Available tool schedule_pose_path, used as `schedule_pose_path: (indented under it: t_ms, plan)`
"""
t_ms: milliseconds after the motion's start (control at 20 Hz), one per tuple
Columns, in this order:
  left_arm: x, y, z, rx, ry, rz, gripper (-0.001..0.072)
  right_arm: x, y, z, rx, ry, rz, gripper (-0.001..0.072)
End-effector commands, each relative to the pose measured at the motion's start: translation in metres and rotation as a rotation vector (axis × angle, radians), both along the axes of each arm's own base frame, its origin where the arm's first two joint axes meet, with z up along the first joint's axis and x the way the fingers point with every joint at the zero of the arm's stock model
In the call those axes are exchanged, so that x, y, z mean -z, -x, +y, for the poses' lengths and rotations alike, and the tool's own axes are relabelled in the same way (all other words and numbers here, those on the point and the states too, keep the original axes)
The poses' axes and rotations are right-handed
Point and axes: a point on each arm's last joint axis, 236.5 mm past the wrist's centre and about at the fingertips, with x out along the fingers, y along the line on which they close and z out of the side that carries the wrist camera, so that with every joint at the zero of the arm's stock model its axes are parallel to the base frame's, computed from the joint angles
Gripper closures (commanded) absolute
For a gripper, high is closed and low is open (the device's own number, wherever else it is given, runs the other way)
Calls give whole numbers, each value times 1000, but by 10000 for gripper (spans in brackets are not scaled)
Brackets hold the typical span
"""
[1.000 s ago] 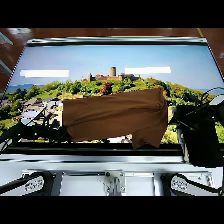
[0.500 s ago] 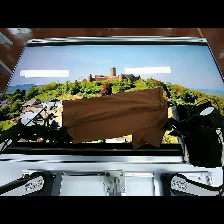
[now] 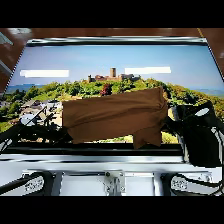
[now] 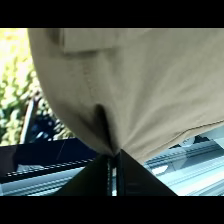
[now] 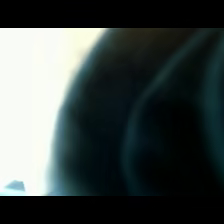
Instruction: Fold the shirts.
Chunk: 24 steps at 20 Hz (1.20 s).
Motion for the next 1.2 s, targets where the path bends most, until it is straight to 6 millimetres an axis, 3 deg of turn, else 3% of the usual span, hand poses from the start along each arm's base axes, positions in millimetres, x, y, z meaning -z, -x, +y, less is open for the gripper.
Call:
schedule_pose_path:
  t_ms: [0,100,200,350,500,600,700,800,1050,1100,1150]
  plan:
    - [-4,-3,0,48,-2,-53,662,-15,-5,24,-57,-73,-35,656]
    - [-17,-18,4,105,-24,-175,662,-48,-29,36,-103,-132,-177,656]
    - [-39,-45,12,95,-75,-313,663,-96,-68,47,-56,-197,-351,656]
    - [-73,-91,30,-3,-153,-471,663,-158,-126,40,41,-220,-552,657]
    - [-97,-134,45,-103,-195,-555,663,-197,-172,25,112,-131,-690,657]
    - [-109,-157,49,-126,-196,-591,662,-207,-198,24,139,-95,-743,657]
    - [-113,-176,52,-135,-193,-599,662,-201,-216,27,139,-73,-753,658]
    - [-108,-192,54,-138,-186,-589,661,-181,-231,27,166,-66,-721,657]
    - [-82,-218,49,-182,-119,-518,629,-100,-236,31,185,-70,-571,656]
    - [-74,-218,48,-182,-115,-499,577,-88,-237,30,189,-64,-554,656]
    - [-65,-216,46,-177,-110,-475,430,-78,-236,30,190,-66,-533,646]
